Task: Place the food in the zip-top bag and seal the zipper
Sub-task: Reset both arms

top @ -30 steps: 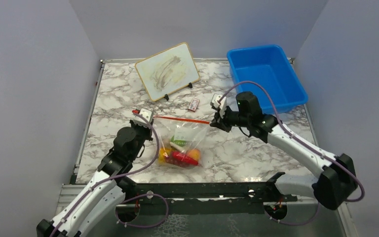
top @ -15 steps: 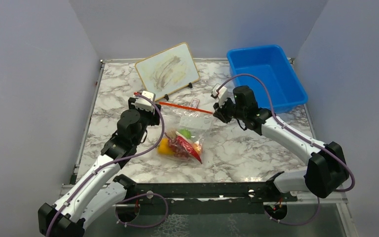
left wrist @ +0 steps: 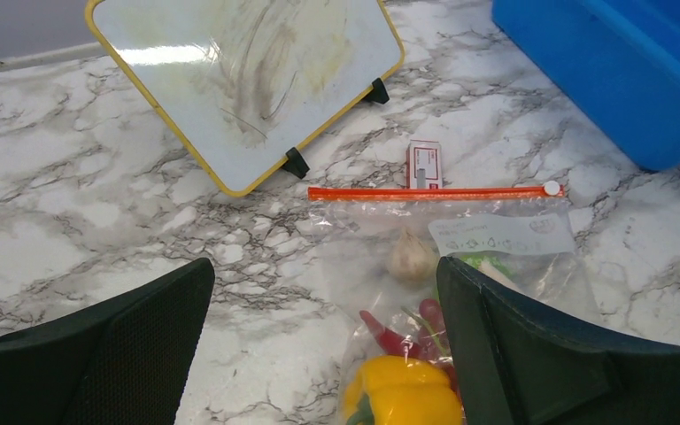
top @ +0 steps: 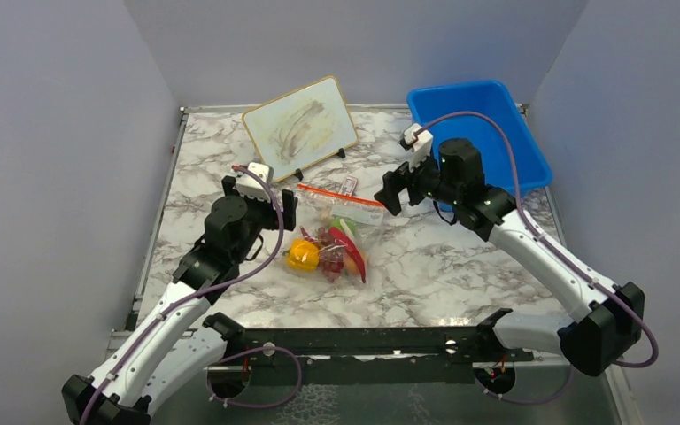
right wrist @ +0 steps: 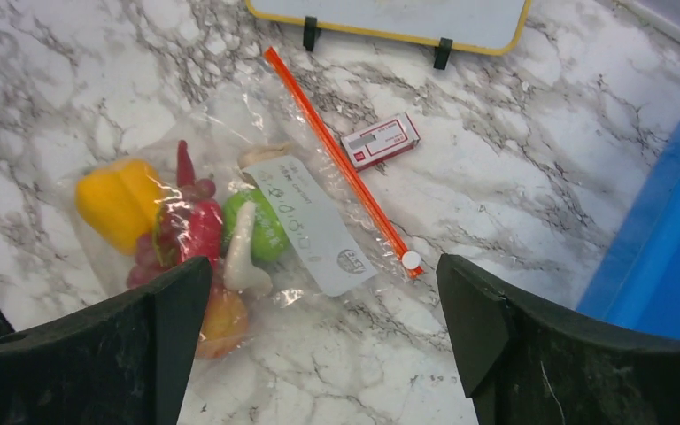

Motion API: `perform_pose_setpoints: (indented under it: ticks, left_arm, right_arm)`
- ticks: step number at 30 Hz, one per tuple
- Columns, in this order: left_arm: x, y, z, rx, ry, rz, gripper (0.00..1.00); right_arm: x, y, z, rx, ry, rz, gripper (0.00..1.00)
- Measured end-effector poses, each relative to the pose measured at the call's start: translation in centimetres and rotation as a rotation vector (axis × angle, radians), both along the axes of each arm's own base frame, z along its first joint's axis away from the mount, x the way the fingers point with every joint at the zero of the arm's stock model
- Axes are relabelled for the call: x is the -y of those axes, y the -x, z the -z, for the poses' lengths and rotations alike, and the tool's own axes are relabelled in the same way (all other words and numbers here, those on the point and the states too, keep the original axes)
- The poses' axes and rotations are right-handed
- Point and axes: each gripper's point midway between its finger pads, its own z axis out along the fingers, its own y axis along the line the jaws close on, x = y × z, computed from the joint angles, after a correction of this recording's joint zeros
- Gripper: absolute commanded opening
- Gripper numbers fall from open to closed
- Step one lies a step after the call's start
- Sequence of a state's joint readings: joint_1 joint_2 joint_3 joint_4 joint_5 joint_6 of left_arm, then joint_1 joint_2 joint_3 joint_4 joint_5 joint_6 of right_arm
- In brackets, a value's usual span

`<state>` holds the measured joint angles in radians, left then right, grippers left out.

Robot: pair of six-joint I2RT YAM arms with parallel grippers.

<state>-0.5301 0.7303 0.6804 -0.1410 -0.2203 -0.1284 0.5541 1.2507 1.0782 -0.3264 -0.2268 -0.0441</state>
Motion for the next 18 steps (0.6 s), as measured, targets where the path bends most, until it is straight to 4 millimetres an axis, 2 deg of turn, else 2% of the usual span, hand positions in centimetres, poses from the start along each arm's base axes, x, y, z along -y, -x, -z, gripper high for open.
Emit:
perform_pose_setpoints:
  ticks: [6, 9, 12, 18]
  left_arm:
    - [0.0, 0.8, -2.3, 0.012, 0.073, -0.003, 0.99]
    - [0.2, 1.3, -3.6, 0.028, 0.114, 0.016, 0.99]
    - [0.6, 1.9, -4.2, 0.034, 0.151, 0.042, 0.99]
    - [1.2, 3.4, -5.5, 0.063, 0.224, 0.103, 0.99]
  right_arm:
    - [1.0, 2.5, -5.0, 0.048, -0.139, 0.033, 1.00]
    - [1.5, 3.8, -6.7, 0.056, -0.212, 0.052, 1.00]
    - [2.0, 4.7, -7.2, 0.023, -0.279, 0.092, 1.00]
    - [3.3, 5.2, -7.0, -0.036, -0.351, 0.209, 1.00]
